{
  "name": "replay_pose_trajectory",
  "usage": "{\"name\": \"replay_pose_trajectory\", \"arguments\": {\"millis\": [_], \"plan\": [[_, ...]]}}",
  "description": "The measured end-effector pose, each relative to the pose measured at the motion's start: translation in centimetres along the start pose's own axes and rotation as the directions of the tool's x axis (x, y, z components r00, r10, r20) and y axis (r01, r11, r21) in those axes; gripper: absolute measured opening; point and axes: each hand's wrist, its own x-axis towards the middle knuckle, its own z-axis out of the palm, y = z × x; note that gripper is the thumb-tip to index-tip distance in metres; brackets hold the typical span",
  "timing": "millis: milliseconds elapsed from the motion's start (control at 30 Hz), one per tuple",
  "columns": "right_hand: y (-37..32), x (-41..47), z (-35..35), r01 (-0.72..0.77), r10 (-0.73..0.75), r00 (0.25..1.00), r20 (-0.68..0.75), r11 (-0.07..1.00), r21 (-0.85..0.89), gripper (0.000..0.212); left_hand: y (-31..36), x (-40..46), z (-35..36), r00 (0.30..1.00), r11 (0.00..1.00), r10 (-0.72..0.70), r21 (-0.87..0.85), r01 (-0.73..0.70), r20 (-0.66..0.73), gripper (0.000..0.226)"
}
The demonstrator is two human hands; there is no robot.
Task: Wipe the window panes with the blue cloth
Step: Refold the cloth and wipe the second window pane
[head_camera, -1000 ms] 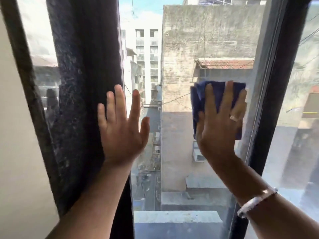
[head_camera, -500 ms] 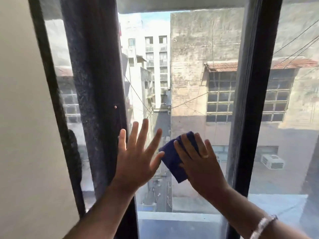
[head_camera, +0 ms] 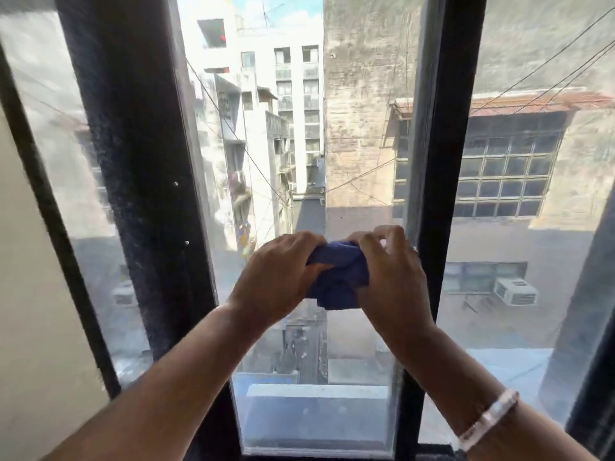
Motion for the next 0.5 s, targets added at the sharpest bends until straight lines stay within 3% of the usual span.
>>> {"name": "replay_pose_trajectory", "arguments": {"millis": [100, 200, 300, 500], "plan": [[3.0, 0.0, -3.6, -0.047, 0.050, 0.996, -0.080, 0.998, 0.039, 0.048, 3.1, 2.6, 0.5, 0.993, 0.987, 0.118, -0.114, -0.116, 0.009, 0.040], [6.8, -0.2, -7.1, -0.122, 0.133, 0.982, -0.136, 0.988, 0.091, 0.045, 6.6, 6.0, 2.8, 0.979, 0.949, 0.205, -0.241, -0.203, -0.015, 0.021], [10.7, -0.7, -9.6, -0.200, 0.231, 0.957, -0.177, 0.964, 0.177, 0.048, 10.5, 8.9, 5.5, 0.967, 0.922, 0.254, -0.302, -0.244, -0.007, 0.026], [17.5, -0.9, -11.9, -0.263, 0.418, 0.851, -0.319, 0.863, 0.432, 0.073, 17.6, 13.5, 9.4, 0.978, 0.904, 0.195, -0.399, -0.152, 0.069, 0.031]]}}
